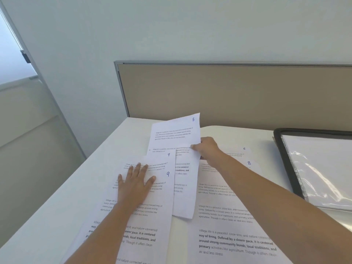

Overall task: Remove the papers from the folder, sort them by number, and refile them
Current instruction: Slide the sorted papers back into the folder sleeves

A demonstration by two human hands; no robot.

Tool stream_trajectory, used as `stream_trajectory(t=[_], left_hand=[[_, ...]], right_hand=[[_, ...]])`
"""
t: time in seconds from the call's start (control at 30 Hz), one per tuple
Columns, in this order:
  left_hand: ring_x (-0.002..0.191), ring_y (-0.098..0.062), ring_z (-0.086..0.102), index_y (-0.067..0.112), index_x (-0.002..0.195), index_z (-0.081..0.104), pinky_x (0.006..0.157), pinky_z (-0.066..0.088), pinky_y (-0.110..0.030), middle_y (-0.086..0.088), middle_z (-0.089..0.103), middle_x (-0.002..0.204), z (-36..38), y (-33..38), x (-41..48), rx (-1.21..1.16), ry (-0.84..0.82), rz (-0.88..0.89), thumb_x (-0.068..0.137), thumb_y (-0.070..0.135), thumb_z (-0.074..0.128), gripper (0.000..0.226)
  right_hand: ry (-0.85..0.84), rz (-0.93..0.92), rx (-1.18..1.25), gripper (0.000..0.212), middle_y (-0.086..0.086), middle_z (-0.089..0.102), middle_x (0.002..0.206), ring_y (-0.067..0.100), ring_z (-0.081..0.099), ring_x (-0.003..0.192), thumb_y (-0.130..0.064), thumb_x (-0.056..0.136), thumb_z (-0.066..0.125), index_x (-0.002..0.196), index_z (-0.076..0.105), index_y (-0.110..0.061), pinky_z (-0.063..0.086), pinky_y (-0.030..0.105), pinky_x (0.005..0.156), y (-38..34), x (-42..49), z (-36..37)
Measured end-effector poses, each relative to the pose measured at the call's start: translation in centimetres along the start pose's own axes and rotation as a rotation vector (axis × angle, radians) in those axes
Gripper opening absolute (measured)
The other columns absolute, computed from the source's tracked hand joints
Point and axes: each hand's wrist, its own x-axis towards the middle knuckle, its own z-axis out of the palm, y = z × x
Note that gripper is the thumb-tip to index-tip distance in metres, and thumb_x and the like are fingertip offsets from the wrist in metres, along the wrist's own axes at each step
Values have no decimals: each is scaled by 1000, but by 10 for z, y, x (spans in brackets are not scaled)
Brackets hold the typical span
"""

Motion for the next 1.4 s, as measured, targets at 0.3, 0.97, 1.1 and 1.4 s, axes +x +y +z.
stream_trajectory(t=[0.3,0.97,1.1,1.4], left_hand=[[146,-16,-1,28,150,7,116,3,-51,7,0,159,-5,6,-1,63,-37,-27,99,51,19,58],[146,-18,7,19,149,18,116,3,-43,-3,12,158,11,216,-116,-380,-58,159,99,47,27,58],[139,-25,29,15,147,26,111,23,-38,-7,31,151,7,272,-148,-800,-95,89,99,42,37,56],[83,-19,65,6,121,52,60,57,-23,-11,63,117,15,389,-214,-1592,-277,-126,92,9,59,31]], right_hand=[[279,-108,117,18,12,64,109,28,59,92,-8,90,57,107,64,-6,50,37,84,-9,-9,-57],[715,-263,429,11,3,58,89,21,53,81,-11,92,54,99,60,-5,44,27,69,19,-112,-216],[743,-227,527,16,0,60,95,17,55,83,-7,92,53,106,61,-8,44,26,71,37,-139,-267],[656,-99,718,22,2,62,107,18,59,90,-2,90,54,106,56,-17,53,33,79,111,-190,-384]])
